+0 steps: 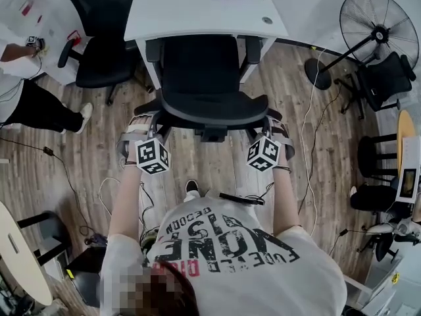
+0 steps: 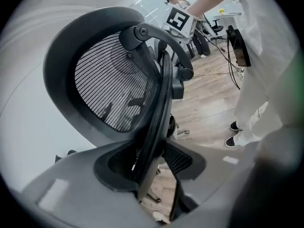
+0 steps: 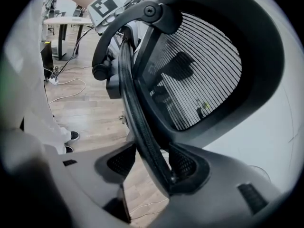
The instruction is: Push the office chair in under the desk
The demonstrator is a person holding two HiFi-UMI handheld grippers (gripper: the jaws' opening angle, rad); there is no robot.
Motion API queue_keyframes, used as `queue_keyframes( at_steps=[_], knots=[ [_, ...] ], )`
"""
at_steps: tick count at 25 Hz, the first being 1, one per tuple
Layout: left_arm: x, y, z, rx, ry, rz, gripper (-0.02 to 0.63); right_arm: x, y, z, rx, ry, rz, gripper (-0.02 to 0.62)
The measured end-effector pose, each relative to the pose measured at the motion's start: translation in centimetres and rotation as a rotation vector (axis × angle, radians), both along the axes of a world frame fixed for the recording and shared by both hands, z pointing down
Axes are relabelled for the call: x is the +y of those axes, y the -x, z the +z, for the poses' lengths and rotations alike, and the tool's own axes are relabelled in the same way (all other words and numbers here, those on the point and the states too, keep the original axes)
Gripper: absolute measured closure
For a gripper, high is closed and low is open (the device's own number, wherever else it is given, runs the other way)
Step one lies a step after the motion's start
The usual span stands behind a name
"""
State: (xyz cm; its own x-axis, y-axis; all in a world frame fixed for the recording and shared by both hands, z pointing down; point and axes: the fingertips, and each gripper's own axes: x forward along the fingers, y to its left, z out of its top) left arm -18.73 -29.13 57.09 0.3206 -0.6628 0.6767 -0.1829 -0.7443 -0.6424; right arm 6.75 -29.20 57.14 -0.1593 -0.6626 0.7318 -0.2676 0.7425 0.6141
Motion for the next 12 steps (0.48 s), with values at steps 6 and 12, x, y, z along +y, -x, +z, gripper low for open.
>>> queue_keyframes(
  at_steps=[6,12],
  knots=[
    [-1.1,0.0,0.1,-0.002,-0.008,-0.004,0.414,-1.1,0.0,0.1,0.005,-0.005,0.002,0.391],
    [-2.7,0.1,0.1,-0.003,-0.006,-0.011,0.414,-2.8,0.1,0.1,0.008,-0.01,-0.003,0.391]
  ],
)
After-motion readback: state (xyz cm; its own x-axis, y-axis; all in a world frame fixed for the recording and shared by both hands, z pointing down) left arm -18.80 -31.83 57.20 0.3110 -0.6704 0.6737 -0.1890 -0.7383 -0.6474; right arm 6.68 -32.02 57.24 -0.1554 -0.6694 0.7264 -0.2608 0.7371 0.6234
